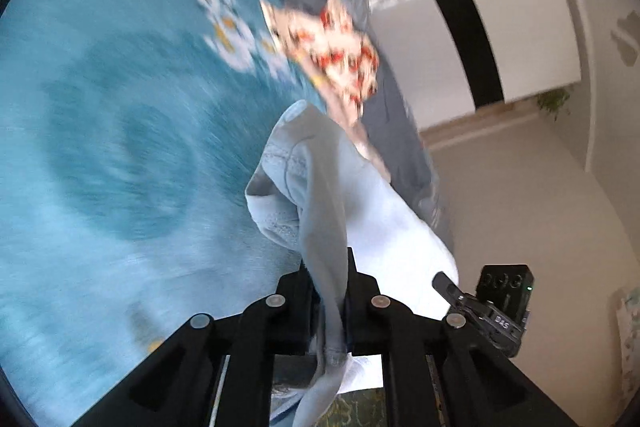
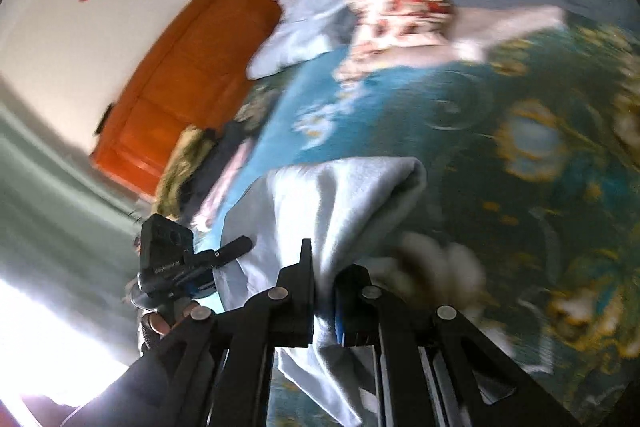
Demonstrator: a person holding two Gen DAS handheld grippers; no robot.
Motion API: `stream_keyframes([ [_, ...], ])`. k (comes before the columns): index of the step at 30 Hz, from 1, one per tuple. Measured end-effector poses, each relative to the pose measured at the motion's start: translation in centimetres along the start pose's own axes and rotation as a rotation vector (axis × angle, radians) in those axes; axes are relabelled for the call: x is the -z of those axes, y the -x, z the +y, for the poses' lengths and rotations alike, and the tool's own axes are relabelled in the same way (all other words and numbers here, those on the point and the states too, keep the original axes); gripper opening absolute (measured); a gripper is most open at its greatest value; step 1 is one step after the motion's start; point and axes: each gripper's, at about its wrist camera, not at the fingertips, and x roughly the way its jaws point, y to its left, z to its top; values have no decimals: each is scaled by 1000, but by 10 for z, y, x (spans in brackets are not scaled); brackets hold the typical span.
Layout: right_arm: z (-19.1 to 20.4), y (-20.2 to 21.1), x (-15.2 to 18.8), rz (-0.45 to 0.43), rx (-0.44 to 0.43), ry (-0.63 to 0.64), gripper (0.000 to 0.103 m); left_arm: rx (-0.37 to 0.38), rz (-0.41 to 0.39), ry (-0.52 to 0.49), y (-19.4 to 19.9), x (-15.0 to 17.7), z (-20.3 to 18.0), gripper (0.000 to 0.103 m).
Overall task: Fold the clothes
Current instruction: 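Grasp the folded shirt with both grippers and lift it off the blanket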
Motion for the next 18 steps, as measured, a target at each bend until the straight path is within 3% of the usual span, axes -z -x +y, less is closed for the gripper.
stream_keyframes([
  [5, 38, -46, 2, 94, -81, 78, 7, -43, -100, 44, 72, 6, 18, 12],
  [8, 53, -80, 3, 164, -119, 106, 7, -63, -126, 95, 88, 11, 40, 12],
  [13, 45, -132, 13, 261, -101, 81, 7, -107, -89, 194, 85, 19, 87, 12],
  [18, 21, -156, 20, 293, -76, 12, 8, -70, -74, 262, 76, 21, 111, 12],
])
